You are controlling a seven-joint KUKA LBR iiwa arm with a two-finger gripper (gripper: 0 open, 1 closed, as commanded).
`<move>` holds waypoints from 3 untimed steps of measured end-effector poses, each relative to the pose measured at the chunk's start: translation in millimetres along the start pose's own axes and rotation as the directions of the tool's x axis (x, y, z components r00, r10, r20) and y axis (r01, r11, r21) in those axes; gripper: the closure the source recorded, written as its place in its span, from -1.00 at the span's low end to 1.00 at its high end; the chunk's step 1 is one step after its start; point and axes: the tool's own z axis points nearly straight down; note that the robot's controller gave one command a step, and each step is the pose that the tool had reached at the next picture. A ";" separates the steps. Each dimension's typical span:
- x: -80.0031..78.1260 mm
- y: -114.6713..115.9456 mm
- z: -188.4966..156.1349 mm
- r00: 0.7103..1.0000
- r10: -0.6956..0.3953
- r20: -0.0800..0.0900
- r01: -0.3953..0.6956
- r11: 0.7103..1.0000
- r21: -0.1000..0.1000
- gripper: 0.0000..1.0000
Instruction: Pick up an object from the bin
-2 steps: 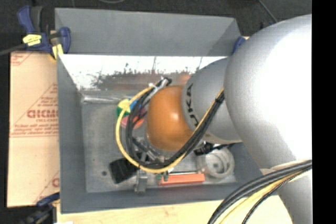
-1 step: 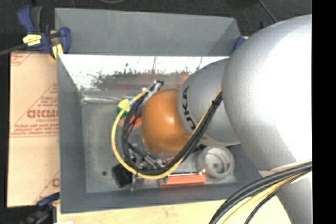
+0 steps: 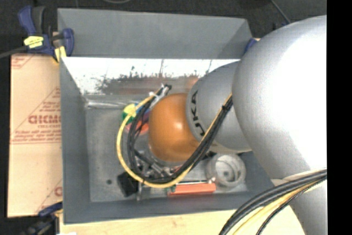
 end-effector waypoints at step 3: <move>0.1 0.0 0.0 1.000 0.004 0.000 -0.004 1.000 0.000 1.00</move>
Offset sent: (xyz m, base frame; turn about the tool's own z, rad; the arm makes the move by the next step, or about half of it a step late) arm 0.0000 0.0000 0.0000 0.0000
